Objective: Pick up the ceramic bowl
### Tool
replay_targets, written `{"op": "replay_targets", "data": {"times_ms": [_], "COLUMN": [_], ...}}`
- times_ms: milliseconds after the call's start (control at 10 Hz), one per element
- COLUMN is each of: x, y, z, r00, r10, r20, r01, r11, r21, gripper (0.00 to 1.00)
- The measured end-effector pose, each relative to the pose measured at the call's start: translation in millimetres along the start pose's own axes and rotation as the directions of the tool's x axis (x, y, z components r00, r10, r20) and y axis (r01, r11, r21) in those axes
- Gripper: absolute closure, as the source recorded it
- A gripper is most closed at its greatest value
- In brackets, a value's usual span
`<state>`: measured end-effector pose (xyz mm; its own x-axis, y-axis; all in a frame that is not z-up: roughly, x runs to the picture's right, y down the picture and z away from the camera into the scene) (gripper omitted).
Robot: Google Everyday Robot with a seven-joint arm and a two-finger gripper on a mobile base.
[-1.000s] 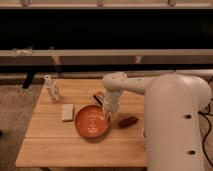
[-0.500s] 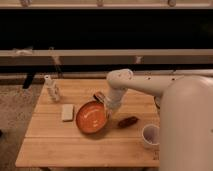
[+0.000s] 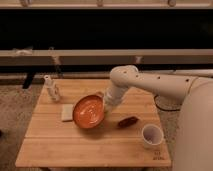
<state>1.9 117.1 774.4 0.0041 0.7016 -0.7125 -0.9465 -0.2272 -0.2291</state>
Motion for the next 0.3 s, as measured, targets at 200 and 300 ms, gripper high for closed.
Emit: {"op": "replay_targets", "data": {"times_ms": [200,300], "x": [0.0,-0.2], "y": [7.1,7.1], "z": [-4.6,-4.9], "r00": [1.0,1.0], "r10": [-0.018,-0.017], "r20": [0.008,0.008], "r01": [0.018,0.017], "r11": [1.0,1.0], "r21": [-0.012,-0.012], "gripper": [1.0,1.0]}}
